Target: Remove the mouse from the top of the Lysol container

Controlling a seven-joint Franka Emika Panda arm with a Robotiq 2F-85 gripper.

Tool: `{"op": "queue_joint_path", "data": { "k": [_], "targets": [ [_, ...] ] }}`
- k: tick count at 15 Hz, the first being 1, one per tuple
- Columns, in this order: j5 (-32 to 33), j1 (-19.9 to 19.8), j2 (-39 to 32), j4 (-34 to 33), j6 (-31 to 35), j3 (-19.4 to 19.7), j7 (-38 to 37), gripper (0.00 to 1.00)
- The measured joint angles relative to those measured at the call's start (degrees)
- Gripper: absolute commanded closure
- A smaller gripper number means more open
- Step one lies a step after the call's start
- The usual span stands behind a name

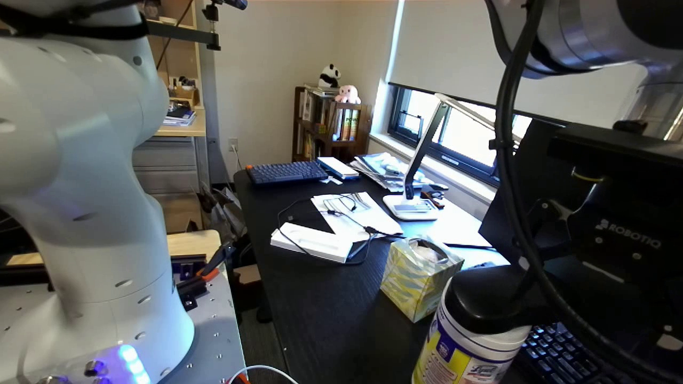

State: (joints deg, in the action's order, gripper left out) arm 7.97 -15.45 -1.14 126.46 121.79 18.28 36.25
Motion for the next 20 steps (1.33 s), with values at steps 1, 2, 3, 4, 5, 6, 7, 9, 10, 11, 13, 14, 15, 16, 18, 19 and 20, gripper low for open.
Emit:
{"op": "queue_joint_path", "data": {
  "k": [1,2,3,4,5,6,7,9,10,11,13,14,15,16,18,19,20],
  "targets": [
    [-0.45,-0.26,1.19,0.4,0.0,0.07,0.27,0.0],
    [-0.88,-0.35,2.3,0.8,-0.01,0.24,0.47,0.0],
    [-1.14,-0.36,3.38,1.2,-0.02,0.41,0.53,0.0],
    [-1.49,-0.36,4.5,1.66,-0.02,0.52,0.53,0.0],
    [-1.99,-0.35,5.46,2.09,-0.02,0.59,0.53,0.0],
    [-2.66,-0.34,6.22,2.47,-0.02,0.63,0.53,0.0],
    [-3.26,-0.3,6.76,2.82,-0.02,0.63,0.53,0.0],
    [-4.64,-0.08,7.21,3.46,-0.02,0.61,0.51,0.0],
    [-5.47,0.05,7.21,3.71,-0.02,0.55,0.5,0.0],
    [-6.16,0.19,7.2,3.94,-0.02,0.47,0.49,0.0],
    [-6.76,0.69,7.18,4.48,-0.02,0.37,0.32,0.0],
    [-7.18,0.89,7.14,4.7,-0.02,0.24,0.17,0.0],
    [-7.65,1.08,7.1,4.89,-0.02,0.07,-0.19,0.0],
    [-7.9,1.35,7.05,5.04,-0.02,-0.01,-0.67,0.0],
    [-8.02,1.59,6.87,5.18,-0.02,-0.4,-1.68,0.0],
    [-8.02,1.6,6.75,5.2,-0.02,-0.65,-2.37,0.0],
    [-8.02,1.61,6.63,5.21,-0.02,-0.9,-3.17,0.0]
  ]
}}
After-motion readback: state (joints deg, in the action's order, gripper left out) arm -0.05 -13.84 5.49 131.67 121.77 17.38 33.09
